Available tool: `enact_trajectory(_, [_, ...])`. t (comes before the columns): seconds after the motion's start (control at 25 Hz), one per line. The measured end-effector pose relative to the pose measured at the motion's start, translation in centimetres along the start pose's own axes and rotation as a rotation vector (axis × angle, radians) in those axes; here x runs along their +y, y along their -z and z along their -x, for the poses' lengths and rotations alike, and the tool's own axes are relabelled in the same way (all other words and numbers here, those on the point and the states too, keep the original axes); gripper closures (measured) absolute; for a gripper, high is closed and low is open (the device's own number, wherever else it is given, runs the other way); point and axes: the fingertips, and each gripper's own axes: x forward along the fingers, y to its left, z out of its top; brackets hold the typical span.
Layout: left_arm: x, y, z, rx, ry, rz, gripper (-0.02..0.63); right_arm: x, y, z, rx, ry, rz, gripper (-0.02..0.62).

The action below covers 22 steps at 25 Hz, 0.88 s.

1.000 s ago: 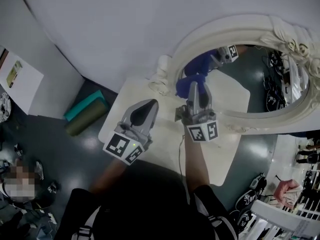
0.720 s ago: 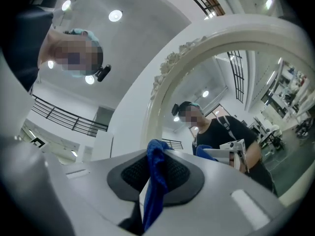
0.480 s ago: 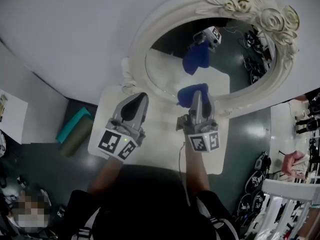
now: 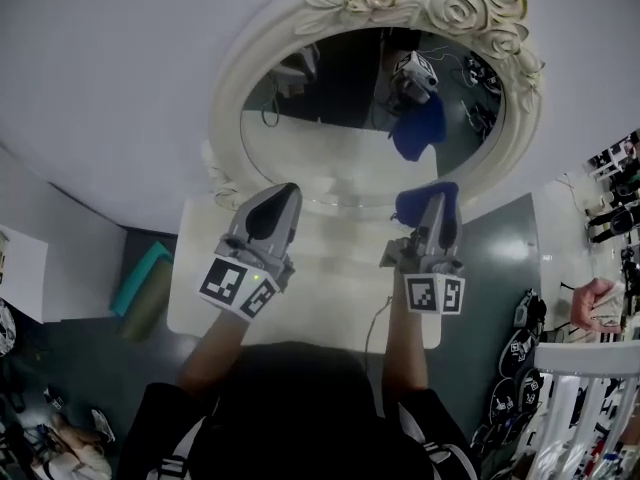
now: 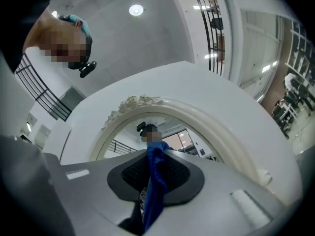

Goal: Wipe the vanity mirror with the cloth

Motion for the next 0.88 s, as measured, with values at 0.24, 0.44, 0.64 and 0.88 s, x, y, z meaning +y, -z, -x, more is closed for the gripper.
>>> enact_trajectory(0.24, [-2.1,0.7,-2.9,0.002,0.028,-0.003,0.597,-4.4,-2.9,-0.8,-0.030,0.080,0.093,0.549])
enact_trajectory(0.44, [-2.9,2.0,-4.9,0.021,0.028,-0.002,0.597,-7.1,-2.4,-2.5,-0.005,0.114,0.112,0.549])
enact_trajectory(0.64, [-2.6,3.1,-6.0,0.043,0.011,0.003,0.597,-8.2,-1.3,-4.1,0.010,0.117,0.113,0.549])
enact_trajectory(0.88, [-1.8,3.7,-6.9,0.060,-0.008,-0.004,0.597,-8.9,-0.4,-5.7,0.014,0.106,0.110,0.549])
